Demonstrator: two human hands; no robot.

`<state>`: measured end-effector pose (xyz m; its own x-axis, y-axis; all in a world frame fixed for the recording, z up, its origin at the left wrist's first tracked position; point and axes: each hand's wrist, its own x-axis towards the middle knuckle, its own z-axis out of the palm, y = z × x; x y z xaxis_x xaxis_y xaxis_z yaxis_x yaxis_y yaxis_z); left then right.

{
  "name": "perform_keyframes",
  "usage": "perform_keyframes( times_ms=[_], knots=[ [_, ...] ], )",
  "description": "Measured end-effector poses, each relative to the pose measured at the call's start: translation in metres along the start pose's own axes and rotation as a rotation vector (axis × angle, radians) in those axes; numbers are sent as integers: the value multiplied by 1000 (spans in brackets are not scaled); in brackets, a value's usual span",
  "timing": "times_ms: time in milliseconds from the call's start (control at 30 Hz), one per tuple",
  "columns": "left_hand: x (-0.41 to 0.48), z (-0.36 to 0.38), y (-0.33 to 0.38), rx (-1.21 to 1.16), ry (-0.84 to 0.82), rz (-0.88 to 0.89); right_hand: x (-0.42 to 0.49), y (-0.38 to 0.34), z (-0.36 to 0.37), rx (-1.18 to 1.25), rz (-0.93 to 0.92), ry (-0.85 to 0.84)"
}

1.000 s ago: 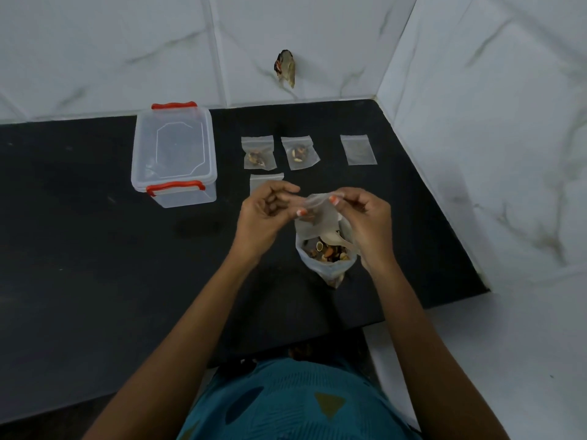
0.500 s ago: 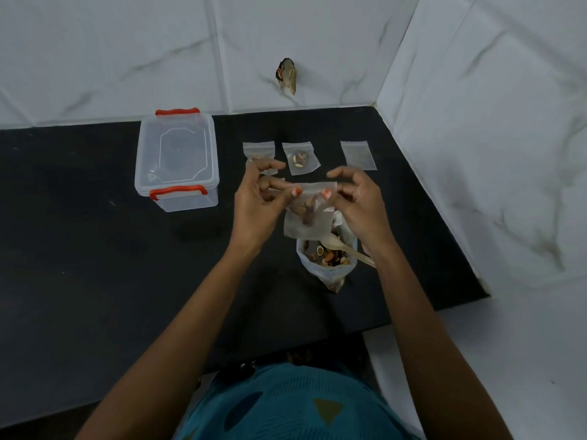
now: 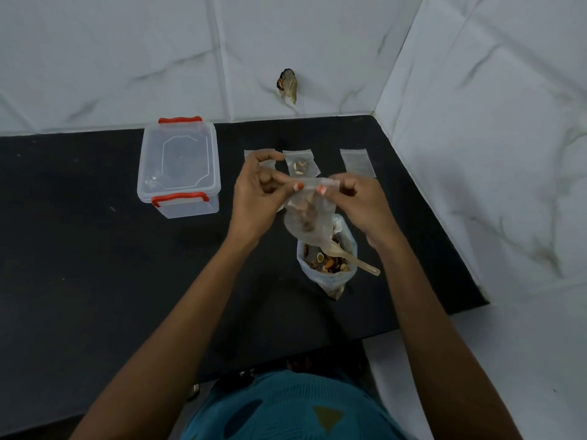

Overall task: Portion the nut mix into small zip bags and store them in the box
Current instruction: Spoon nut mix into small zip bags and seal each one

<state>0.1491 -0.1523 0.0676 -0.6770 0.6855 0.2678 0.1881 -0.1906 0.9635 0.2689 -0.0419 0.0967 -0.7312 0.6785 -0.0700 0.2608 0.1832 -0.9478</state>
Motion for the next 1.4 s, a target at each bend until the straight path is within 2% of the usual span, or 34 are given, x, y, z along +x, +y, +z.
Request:
perform_keyframes(
  times_ms=[67,167,233,367,467,567,667,700,800,867,933,1000,1100,1200,1400],
  knots=[
    [0,2,-1,-5,-1,-10,2,-2,-2,-33,-19,16],
    [2,2,-2,0,33,-18,1,-8,-4,8,-3,-106],
    [3,3,0,1,11,-21,4,-8,-7,-45,7,-58],
    [3,6,4,-8,-3,-8,3,-9,-10,118,130,-283],
    [2,6,2,29,-5,-9,5,-8,-10,-44,109,-104],
    [2,6,1,12,-6,-26,1,-7,-7,175,149,-171],
    [3,6,3,29,-14,-21,3,-2,-5,-1,94,-32],
    [3,6,2,15,-16,-27,4,-1,-6,8,89,-19],
    [4,3,1,-32,0,-47,3,-3,-7,134,120,-106],
    [4,4,1,-24,-22,-40,3,-1,-7,-14,66,-49],
    [4,5,1,-29,-28,-42,5,0,-6,-18,22,-2],
    [4,6,1,-38,-4,-43,5,-1,-6,46,17,-37],
    [6,7,2,6,-4,-9,5,-3,-4,-77,-16,-83],
    [5,8,2,-22,-31,-14,8,-4,-1,-146,-38,-31],
    [-3,2,-10,-22,-202,-127,11,-7,-9,58,25,-86]
  ],
)
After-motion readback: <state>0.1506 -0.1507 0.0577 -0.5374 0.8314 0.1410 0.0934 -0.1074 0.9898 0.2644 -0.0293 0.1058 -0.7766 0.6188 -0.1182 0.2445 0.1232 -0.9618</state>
